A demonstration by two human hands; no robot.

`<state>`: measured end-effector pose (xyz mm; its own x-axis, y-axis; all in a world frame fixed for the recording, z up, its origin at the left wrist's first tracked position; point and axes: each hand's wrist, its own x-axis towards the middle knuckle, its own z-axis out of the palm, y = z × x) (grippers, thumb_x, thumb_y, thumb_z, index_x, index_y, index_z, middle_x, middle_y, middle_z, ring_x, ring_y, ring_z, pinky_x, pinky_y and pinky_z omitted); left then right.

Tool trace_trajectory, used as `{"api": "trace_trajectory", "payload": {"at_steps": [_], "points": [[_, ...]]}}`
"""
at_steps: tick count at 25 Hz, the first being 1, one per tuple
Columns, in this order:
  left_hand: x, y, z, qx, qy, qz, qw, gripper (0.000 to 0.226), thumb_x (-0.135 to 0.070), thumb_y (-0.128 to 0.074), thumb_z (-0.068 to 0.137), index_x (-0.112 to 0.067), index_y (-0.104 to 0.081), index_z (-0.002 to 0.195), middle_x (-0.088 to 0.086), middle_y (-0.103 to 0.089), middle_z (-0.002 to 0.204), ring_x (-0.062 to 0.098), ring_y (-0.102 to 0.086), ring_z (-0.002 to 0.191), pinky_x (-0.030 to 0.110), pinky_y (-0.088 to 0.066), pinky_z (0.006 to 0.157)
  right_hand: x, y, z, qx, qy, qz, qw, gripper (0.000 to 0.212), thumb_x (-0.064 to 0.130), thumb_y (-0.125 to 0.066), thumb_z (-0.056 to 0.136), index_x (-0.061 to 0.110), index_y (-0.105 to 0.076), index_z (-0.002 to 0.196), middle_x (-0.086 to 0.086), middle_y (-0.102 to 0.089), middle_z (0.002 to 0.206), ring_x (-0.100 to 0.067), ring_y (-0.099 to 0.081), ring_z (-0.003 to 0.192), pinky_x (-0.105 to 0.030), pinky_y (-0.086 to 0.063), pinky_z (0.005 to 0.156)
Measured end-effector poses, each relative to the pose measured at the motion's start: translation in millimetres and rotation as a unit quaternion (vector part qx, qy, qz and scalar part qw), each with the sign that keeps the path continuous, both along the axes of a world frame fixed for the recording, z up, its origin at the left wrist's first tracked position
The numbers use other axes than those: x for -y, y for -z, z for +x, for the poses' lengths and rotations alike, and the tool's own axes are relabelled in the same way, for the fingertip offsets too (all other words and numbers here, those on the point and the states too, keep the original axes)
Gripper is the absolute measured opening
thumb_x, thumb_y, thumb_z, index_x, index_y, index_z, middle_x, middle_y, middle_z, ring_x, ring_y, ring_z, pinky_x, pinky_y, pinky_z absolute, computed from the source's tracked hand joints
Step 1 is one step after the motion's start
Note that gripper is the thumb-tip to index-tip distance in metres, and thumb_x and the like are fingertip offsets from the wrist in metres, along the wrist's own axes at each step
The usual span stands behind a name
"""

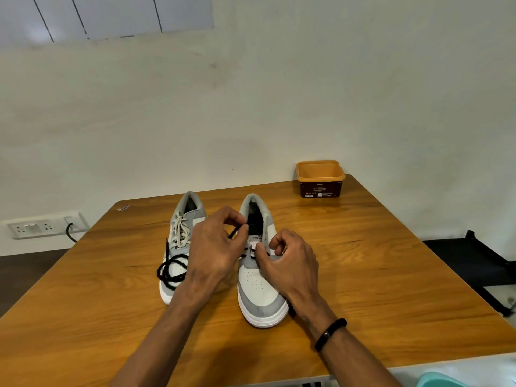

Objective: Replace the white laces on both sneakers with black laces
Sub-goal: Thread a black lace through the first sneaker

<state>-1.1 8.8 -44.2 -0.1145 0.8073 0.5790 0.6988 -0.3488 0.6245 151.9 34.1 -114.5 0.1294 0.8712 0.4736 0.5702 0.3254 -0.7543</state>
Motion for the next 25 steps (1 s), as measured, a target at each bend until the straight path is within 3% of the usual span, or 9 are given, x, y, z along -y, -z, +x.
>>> {"api": "trace_trajectory", "payload": {"at_steps": [2, 6, 10, 13, 17, 20, 25], "points": [[-1.5, 1.5, 3.5, -0.022, 0.005, -0.006, 1.0, 0.013, -0.025, -0.075, 0.096, -0.027, -0.07, 0.107, -0.016, -0.072, 0.093, -0.003, -0.064, 0.064, 0.013, -0.047, 0.054, -1.0, 0.0, -2.7, -0.028, 0.002, -0.001, 1.0, 0.024, 0.042, -0.068, 0.087, 0.028, -0.055, 0.073, 0.008, -0.058, 0.068, -0.01, -0.055, 0.063, -0.035, -0.049, 0.053], [-10.4, 17.1, 11.2, -0.045, 0.033, -0.01, 0.998, 0.022, -0.019, -0.076, 0.092, -0.022, -0.074, 0.114, -0.014, -0.074, 0.094, -0.004, -0.069, 0.087, 0.019, -0.057, 0.07, -1.6, 3.0, 1.6, -0.128, -0.058, -0.034, 0.989, 0.021, 0.024, -0.066, 0.093, 0.022, -0.066, 0.072, 0.003, -0.064, 0.066, -0.017, -0.06, 0.063, -0.041, -0.053, 0.058], [-14.4, 30.5, 10.9, -0.061, 0.063, -0.013, 0.996, 0.023, -0.011, -0.075, 0.092, -0.018, -0.075, 0.114, -0.009, -0.074, 0.099, -0.001, -0.069, 0.093, 0.019, -0.058, 0.072, -3.3, 3.2, 10.0, -0.237, -0.13, -0.106, 0.957, 0.021, 0.013, -0.067, 0.097, 0.014, -0.073, 0.077, -0.001, -0.071, 0.073, -0.014, -0.065, 0.069, -0.035, -0.054, 0.064], [-15.6, 31.3, 8.9, -0.072, 0.081, -0.021, 0.994, 0.023, -0.01, -0.072, 0.093, -0.02, -0.073, 0.113, -0.01, -0.072, 0.098, 0.0, -0.067, 0.091, 0.015, -0.054, 0.07, -7.1, -0.9, 13.2, -0.312, -0.158, -0.151, 0.925, 0.022, 0.003, -0.065, 0.096, 0.01, -0.074, 0.077, 0.005, -0.068, 0.066, -0.005, -0.061, 0.066, -0.026, -0.049, 0.065], [-17.4, 30.1, 7.6, -0.121, 0.088, -0.03, 0.988, 0.019, -0.013, -0.068, 0.091, -0.021, -0.072, 0.108, -0.009, -0.072, 0.094, 0.004, -0.066, 0.086, 0.026, -0.058, 0.073, -10.3, -0.5, 15.8, -0.343, -0.182, -0.174, 0.905, 0.028, 0.0, -0.063, 0.096, 0.012, -0.073, 0.073, 0.001, -0.059, 0.063, -0.013, -0.053, 0.066, -0.032, -0.044, 0.068], [-19.4, 28.8, 4.7, -0.126, 0.105, -0.039, 0.986, 0.018, -0.014, -0.068, 0.091, -0.02, -0.072, 0.107, -0.01, -0.072, 0.096, 0.003, -0.066, 0.087, 0.022, -0.057, 0.074, -14.1, 1.9, 16.9, -0.353, -0.188, -0.181, 0.898, 0.034, 0.0, -0.064, 0.095, 0.018, -0.072, 0.068, -0.001, -0.056, 0.063, -0.02, -0.048, 0.069, -0.039, -0.041, 0.071], [-21.1, 24.1, 3.6, -0.149, 0.109, -0.062, 0.981, 0.018, -0.015, -0.07, 0.09, -0.021, -0.073, 0.106, -0.01, -0.072, 0.093, -0.003, -0.062, 0.073, 0.014, -0.045, 0.062, -13.9, 1.4, 17.3, -0.362, -0.196, -0.178, 0.894, 0.033, 0.0, -0.064, 0.096, 0.017, -0.072, 0.069, -0.001, -0.055, 0.063, -0.017, -0.048, 0.067, -0.034, -0.042, 0.068]]}}
